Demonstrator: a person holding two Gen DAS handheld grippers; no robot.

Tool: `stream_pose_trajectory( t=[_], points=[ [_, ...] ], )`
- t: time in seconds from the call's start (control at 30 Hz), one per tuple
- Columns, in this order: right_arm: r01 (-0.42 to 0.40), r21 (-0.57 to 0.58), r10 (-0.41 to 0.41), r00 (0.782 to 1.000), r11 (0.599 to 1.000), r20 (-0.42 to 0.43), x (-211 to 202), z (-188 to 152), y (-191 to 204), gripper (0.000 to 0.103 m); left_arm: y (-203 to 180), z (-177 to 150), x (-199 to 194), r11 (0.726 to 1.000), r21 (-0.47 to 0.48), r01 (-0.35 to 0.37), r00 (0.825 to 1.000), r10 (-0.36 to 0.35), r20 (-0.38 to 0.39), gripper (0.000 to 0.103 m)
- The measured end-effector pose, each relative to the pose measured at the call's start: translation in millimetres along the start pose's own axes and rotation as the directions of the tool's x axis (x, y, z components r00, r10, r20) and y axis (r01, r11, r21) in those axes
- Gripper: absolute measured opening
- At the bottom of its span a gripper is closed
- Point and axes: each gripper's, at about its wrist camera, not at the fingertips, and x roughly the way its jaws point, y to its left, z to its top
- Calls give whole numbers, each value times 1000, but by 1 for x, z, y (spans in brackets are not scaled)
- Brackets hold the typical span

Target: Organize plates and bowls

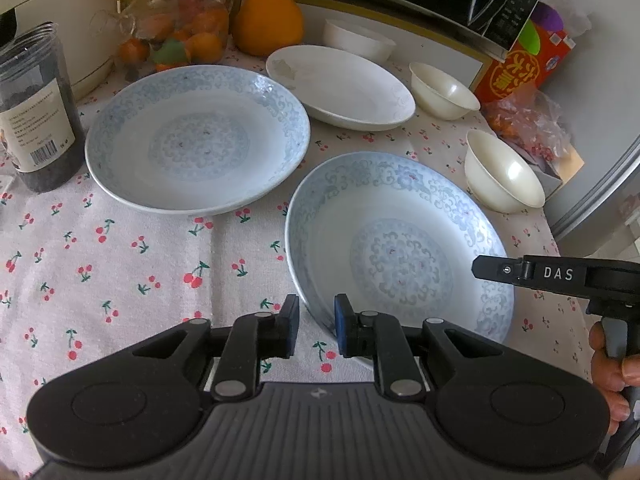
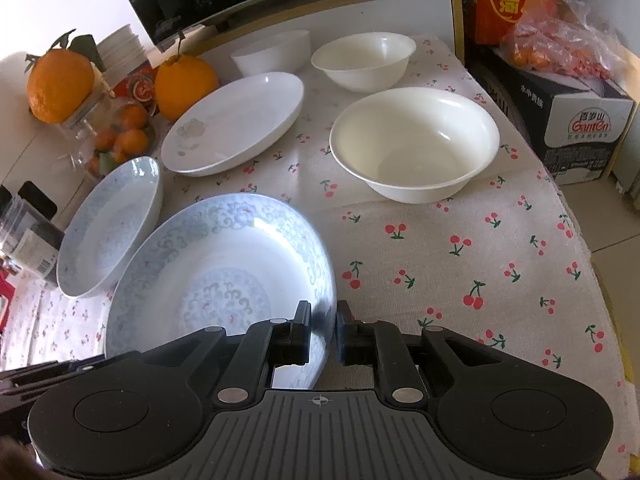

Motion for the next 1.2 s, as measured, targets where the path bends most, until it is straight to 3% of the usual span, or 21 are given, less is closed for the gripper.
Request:
stream_pose_trajectory(
  t=[0.13, 0.27, 0.5, 0.67, 0.77, 1.2],
  points=[
    [31, -18, -30, 999, 999, 17, -4, 1, 2, 17, 4, 2, -4, 1000, -13, 7, 1000, -7, 2, 27],
    [29, 21, -29, 999, 999, 17, -6, 4, -1, 23, 7, 2, -10, 999, -28, 19, 1000, -19, -1, 42],
    [8, 49, -10, 999, 999, 42, -17, 7, 3, 62, 12, 4, -26, 998, -45, 54, 998, -54, 17, 75],
    [-20, 49, 16, 997, 999, 77, -25, 14, 15, 77, 16, 8, -38, 999, -40, 25, 998, -23, 64, 98],
    [-35, 61, 29, 995, 997, 96, -28, 20, 23, 87, 22, 12, -41, 998, -60, -6, 997, 11, 79, 103],
    [-113, 57, 106, 987, 992, 122, -17, 48, 75, 92, 61, 34, -41, 967, -221, -123, 983, 150, 109, 102]
  ],
)
